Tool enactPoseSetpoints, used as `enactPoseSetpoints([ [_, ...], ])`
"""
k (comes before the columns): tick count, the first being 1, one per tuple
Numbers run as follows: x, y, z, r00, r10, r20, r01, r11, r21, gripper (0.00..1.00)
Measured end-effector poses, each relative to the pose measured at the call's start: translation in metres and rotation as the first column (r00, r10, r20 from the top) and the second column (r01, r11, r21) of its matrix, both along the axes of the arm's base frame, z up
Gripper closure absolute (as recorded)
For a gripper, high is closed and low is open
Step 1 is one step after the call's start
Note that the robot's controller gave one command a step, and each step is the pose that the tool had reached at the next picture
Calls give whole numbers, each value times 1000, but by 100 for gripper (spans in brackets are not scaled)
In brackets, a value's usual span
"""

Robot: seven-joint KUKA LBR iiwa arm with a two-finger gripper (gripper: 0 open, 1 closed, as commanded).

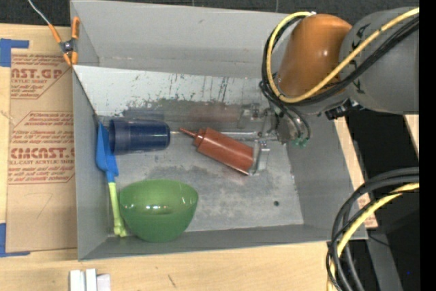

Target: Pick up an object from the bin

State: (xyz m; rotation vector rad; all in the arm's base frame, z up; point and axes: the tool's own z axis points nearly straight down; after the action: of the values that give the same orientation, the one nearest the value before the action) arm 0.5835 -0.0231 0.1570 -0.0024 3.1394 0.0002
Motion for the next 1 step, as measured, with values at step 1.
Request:
enactPoseSetpoints([
  [1, -8, 19, -59, 987, 161, 2, -161, 987, -1, 0],
])
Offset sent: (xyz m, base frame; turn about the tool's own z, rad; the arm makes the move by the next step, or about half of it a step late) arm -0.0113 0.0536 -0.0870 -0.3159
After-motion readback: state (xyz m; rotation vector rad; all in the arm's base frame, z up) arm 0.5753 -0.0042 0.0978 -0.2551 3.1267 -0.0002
